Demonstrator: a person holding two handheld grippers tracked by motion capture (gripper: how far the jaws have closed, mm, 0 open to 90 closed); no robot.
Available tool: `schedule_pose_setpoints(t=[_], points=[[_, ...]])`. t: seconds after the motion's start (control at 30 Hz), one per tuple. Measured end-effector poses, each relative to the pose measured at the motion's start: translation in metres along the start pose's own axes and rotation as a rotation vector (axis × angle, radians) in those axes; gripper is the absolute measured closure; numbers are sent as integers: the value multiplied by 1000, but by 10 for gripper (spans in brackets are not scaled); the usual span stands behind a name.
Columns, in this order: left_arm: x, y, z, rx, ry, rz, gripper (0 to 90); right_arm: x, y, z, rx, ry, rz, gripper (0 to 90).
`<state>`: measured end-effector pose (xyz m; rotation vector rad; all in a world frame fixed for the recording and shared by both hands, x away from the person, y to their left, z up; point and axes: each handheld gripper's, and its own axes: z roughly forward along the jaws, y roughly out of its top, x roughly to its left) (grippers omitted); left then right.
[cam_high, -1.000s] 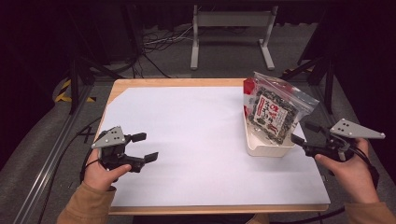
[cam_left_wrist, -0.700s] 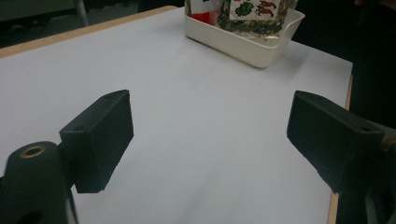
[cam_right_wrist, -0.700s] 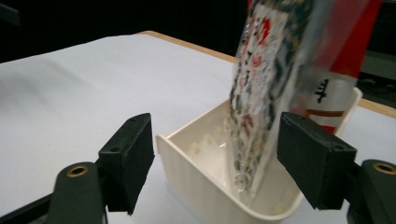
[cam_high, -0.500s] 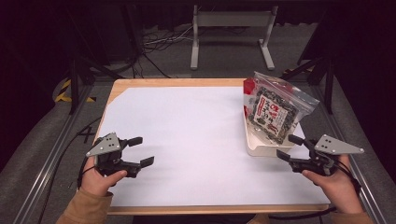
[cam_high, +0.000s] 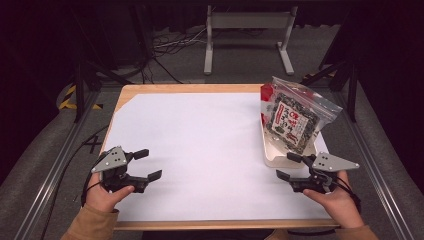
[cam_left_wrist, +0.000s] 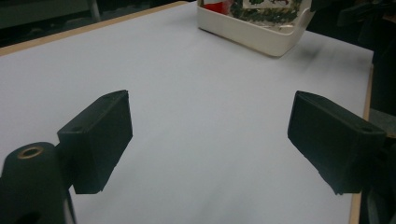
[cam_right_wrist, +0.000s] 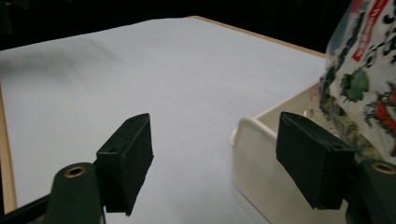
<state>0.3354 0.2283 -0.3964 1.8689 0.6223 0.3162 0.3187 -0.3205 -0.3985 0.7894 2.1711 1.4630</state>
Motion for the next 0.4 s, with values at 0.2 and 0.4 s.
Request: schedule_pose_setpoints(t=[0.2,0.4], points=[[4,-8,2,2,-3,-31,144,4,-4,11,6,31,2,291],[5,-9,4,-2,-7,-35,140,6,-4,11,4,32,-2,285]])
